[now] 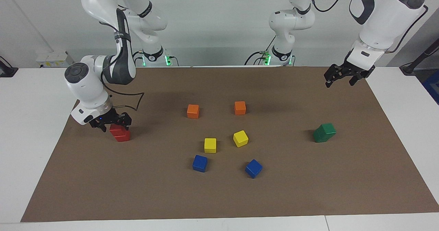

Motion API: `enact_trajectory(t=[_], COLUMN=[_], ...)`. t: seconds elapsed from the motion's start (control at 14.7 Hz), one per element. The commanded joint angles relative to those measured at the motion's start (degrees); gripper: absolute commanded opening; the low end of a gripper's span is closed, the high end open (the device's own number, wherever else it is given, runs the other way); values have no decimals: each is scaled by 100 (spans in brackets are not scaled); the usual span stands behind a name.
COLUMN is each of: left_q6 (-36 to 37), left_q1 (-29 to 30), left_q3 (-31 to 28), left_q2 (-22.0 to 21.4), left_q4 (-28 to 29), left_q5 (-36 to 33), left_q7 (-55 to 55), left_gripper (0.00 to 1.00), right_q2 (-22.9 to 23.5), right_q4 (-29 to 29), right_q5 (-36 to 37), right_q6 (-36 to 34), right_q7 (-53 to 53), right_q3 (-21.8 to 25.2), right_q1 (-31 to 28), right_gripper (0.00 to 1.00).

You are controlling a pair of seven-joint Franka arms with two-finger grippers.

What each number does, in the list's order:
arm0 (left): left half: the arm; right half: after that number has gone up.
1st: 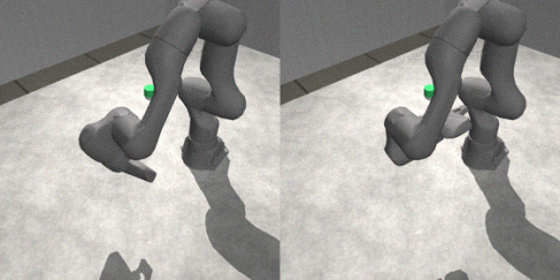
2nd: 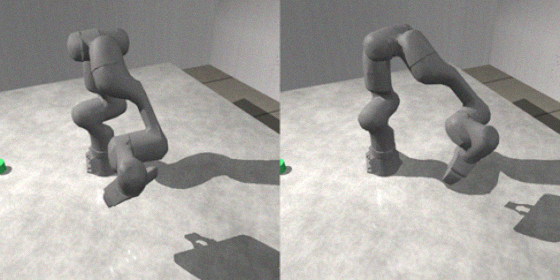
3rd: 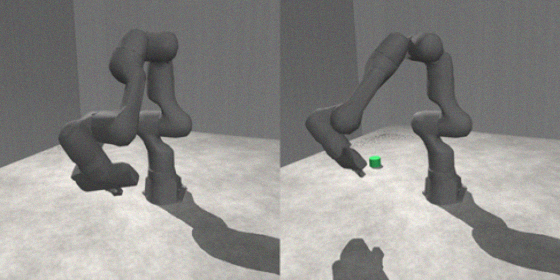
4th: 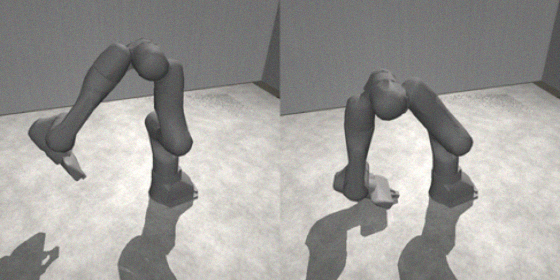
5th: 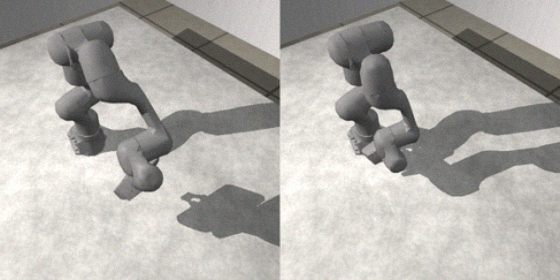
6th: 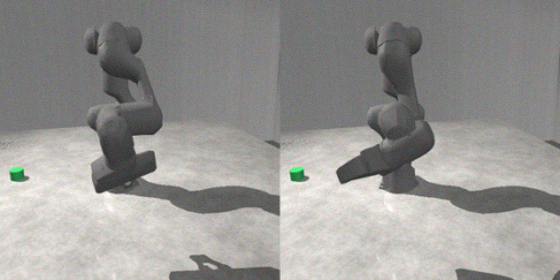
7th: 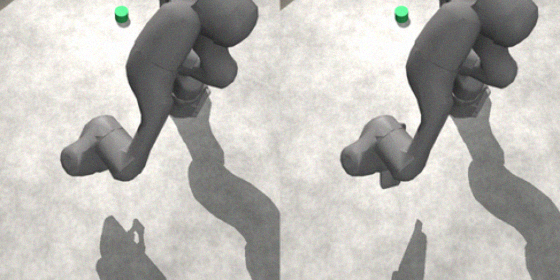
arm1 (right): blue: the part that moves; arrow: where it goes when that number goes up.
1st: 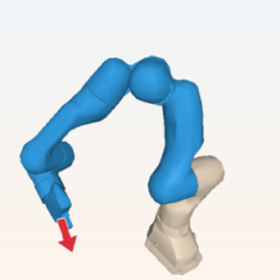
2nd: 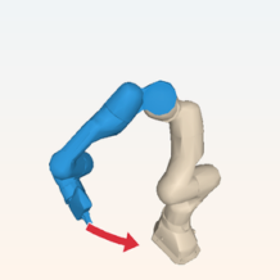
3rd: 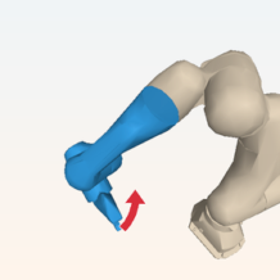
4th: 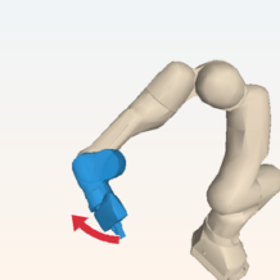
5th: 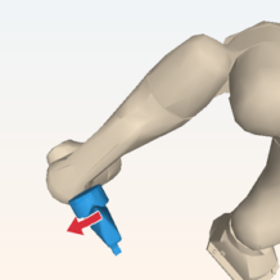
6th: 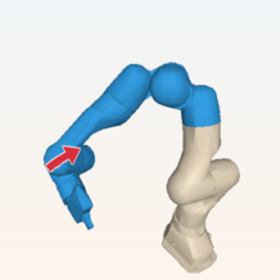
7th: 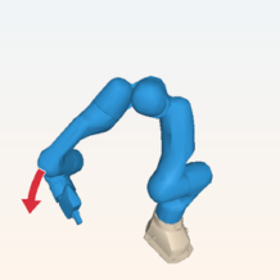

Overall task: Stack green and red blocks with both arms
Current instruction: 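Open the right gripper and withdraw it from the red stack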

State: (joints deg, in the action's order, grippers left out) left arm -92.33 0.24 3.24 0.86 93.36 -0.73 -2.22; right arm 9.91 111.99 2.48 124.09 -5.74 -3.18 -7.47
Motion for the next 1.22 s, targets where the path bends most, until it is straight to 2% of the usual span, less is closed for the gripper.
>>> enact_trajectory(t=[0.0, 0.2, 0.48, 0.68, 0.88, 1.16], left_q6=[-154, -154, -110, -75, -66, -66], left_q1=[64, 55, -6, 11, 55, 46], left_q3=[28, 28, 28, 19, 10, 10], left_q2=[-138, -139, -147, -147, -147, -147], left_q4=[183, 192, 200, 200, 200, 200], left_q5=[56, 56, 56, 56, 56, 56], left_q7=[116, 116, 82, 64, 64, 64], left_gripper=[100, 100, 100, 100, 100, 100], right_q2=[-761, -1315, -1509, -1773, -1782, -1756], right_q4=[-54, -413, -1318, -1407, -1619, -1619], right_q5=[7, -2, -239, -231, -248, -248], right_q6=[-638, -1788, -3081, -3434, -3777, -3857], right_q7=[187, 178, 169, 178, 178, 231], right_q3=[-42, -42, -8, -7, 19, 273], right_q1=[114, 105, 79, 79, 61, 369], right_gripper=[100, 100, 100, 100, 100, 100])
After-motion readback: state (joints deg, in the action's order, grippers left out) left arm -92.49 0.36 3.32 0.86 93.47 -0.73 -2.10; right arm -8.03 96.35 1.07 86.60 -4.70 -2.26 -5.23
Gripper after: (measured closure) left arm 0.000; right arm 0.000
